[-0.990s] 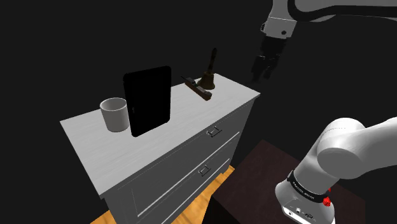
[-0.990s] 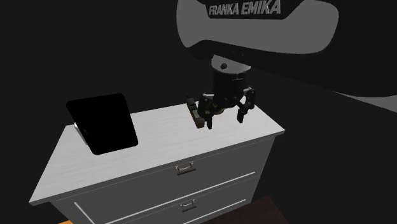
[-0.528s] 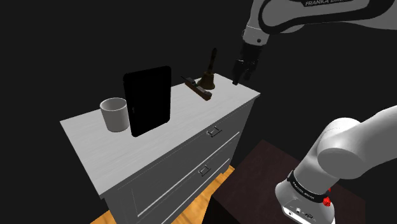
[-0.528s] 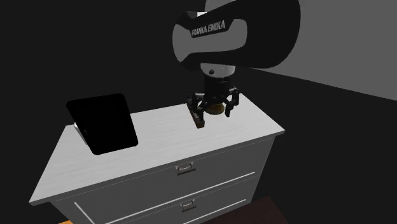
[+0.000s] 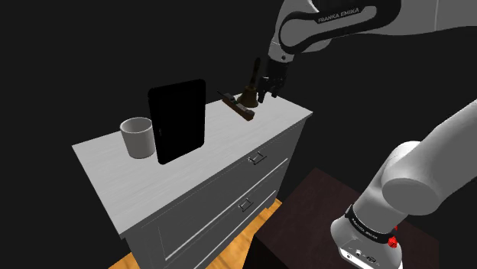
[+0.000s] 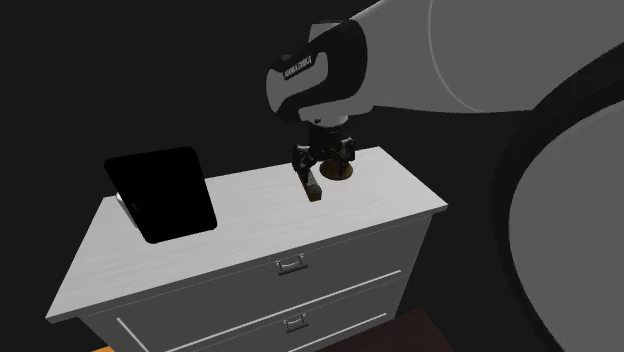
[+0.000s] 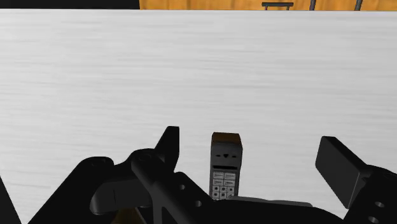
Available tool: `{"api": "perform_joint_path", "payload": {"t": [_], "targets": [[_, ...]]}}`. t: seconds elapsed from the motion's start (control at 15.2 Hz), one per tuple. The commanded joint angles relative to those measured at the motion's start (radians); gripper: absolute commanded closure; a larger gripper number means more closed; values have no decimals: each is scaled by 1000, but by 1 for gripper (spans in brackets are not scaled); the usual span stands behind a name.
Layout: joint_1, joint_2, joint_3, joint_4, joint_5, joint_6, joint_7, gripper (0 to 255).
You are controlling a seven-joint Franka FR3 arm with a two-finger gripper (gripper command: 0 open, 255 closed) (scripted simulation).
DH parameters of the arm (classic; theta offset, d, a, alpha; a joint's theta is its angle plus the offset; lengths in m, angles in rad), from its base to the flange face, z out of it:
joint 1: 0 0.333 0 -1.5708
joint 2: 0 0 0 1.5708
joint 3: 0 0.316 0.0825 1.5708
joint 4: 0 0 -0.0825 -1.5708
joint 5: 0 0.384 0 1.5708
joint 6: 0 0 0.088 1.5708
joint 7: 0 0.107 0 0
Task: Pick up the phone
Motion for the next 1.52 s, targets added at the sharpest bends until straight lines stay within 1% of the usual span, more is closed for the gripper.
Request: {"api": "perform_joint_path", "payload": {"t": [0.0, 0.4, 0.79, 0.86, 1.32, 1.45], "targets": [[2, 78, -4, 51, 7, 42, -12, 0], [5, 294, -8, 216, 33, 132, -45, 0], [-2, 515, -3, 432, 61, 175, -74, 0], [-2, 526, -2, 445, 62, 176, -75, 0], [-4, 565, 0, 395, 68, 265, -80, 0], [-4, 565, 0, 395, 68, 265, -80, 0]]}}
